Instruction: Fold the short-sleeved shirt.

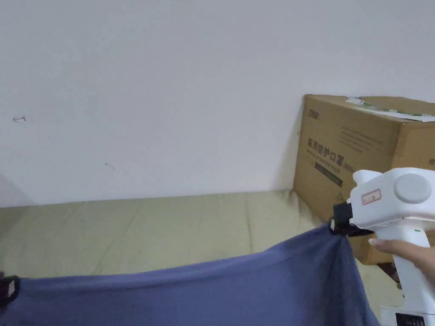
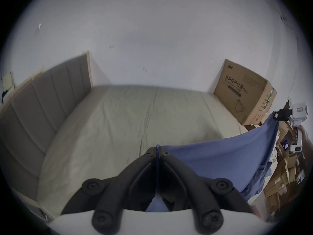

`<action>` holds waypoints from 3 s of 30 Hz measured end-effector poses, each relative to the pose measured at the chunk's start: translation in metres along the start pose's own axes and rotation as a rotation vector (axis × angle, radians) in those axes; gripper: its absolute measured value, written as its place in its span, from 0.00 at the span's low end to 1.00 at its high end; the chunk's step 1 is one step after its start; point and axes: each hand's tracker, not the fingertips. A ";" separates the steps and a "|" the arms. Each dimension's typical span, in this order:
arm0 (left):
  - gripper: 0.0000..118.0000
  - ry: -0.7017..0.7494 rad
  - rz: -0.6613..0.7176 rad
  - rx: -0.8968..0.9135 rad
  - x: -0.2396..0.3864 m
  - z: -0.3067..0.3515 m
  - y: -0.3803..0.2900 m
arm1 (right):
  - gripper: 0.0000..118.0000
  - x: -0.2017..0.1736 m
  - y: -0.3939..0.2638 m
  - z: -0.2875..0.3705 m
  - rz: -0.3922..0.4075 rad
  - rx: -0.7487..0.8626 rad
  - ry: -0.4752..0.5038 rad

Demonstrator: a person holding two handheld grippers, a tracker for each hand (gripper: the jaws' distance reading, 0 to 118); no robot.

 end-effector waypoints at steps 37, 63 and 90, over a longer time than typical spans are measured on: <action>0.00 0.083 -0.030 0.121 0.029 -0.243 0.151 | 0.02 -0.065 0.119 -0.179 0.068 0.362 -0.196; 0.00 -0.017 0.118 -0.330 -0.045 0.054 -0.308 | 0.02 0.091 -0.394 0.043 -0.026 -0.337 -0.052; 0.77 -0.221 0.279 0.102 -0.010 0.184 -0.214 | 0.68 -0.044 -0.306 0.153 -0.047 0.223 0.133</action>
